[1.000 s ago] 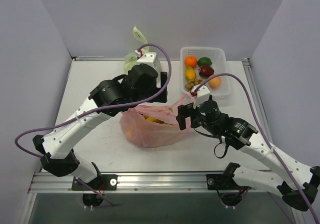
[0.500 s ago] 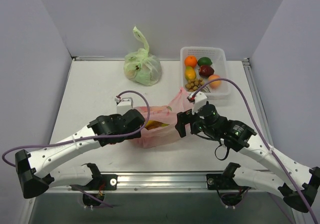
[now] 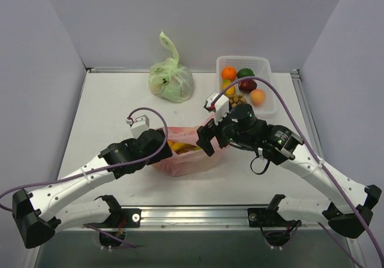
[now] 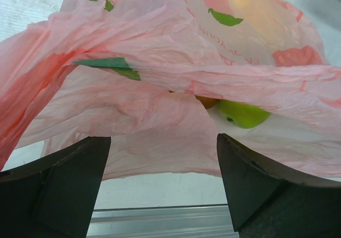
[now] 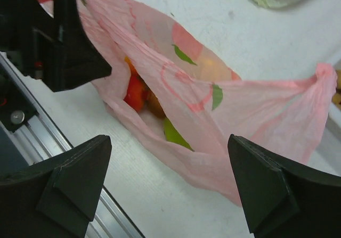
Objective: Untie the knot of the plastic bag and take out the fruit
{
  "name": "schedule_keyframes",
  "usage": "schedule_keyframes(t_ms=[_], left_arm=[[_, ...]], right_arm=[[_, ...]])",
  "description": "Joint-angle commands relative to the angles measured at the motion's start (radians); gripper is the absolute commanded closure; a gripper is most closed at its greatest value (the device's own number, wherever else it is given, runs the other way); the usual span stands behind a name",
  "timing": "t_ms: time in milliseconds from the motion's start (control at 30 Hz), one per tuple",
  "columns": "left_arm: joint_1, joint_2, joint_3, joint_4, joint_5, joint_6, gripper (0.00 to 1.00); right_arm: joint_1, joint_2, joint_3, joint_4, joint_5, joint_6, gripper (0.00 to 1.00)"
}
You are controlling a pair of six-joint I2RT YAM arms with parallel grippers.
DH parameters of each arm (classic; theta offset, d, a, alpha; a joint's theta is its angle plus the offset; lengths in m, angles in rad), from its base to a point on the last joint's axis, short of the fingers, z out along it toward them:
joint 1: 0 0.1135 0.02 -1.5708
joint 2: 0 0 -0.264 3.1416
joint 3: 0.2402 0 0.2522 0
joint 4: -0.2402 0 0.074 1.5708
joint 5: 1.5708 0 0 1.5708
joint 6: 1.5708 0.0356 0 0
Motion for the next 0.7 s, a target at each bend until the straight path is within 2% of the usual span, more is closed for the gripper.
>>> schedule_keyframes(t_ms=[0,400,600,667], left_arm=[[0.021,-0.041,-0.037,0.100,0.025,-0.036,0.07],[0.090,-0.089,-0.124,0.202,0.080,-0.036,0.07],[0.103,-0.095,-0.158,0.239,0.109,-0.036,0.07],[0.107,-0.097,-0.161,0.241,0.109,-0.032,0.07]], right_arm=[[0.016,0.046,0.117,-0.034,-0.091,-0.096,0.05],[-0.011,0.291,0.116,-0.027,-0.170,-0.214,0.05],[-0.022,0.393,0.083,0.018,-0.167,-0.206,0.05],[-0.022,0.414,0.071,0.041,-0.153,-0.191,0.09]])
